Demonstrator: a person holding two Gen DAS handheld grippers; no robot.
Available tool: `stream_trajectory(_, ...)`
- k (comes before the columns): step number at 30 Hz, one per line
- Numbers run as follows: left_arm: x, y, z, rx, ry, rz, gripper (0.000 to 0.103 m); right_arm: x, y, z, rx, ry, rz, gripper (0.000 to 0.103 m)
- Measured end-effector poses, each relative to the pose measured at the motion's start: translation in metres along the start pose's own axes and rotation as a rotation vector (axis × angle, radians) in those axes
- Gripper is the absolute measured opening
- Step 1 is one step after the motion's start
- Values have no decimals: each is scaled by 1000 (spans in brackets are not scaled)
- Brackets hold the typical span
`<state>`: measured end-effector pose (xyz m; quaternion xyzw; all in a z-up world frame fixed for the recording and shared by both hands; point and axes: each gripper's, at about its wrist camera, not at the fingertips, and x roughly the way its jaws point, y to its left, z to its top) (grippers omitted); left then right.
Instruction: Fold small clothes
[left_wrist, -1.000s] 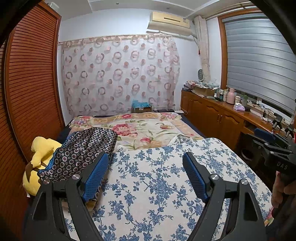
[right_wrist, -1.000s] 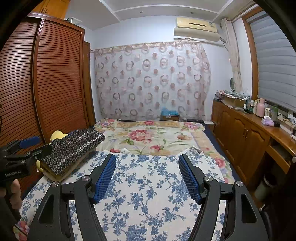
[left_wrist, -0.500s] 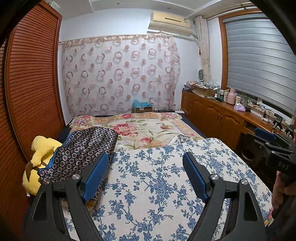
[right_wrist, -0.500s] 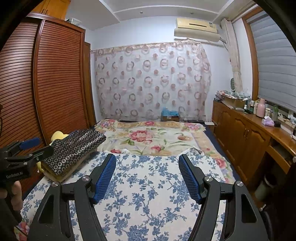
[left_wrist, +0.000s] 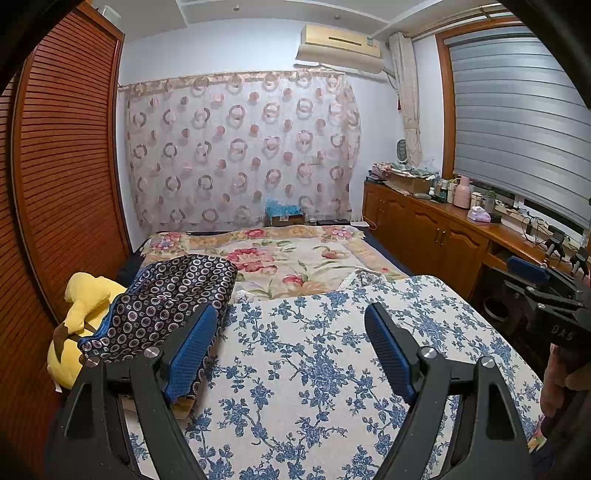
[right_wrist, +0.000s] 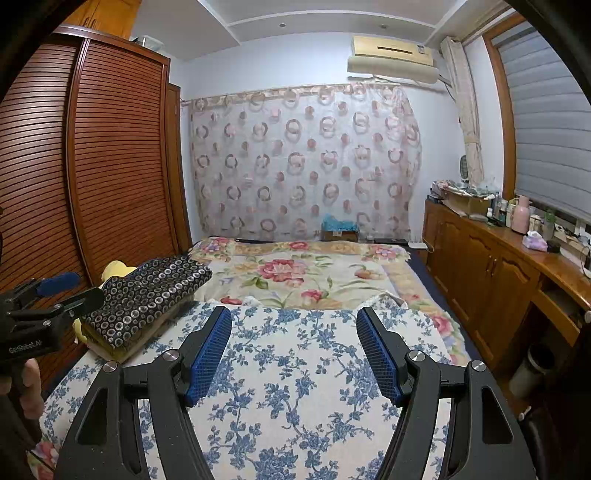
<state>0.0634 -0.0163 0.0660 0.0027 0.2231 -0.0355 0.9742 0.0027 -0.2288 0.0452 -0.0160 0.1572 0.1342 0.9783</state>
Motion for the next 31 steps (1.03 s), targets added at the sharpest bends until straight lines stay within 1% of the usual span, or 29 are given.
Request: stream_trajectory(31,-4,2,4,2,-9,6,83,0,-6,1,-3,-11,1,72)
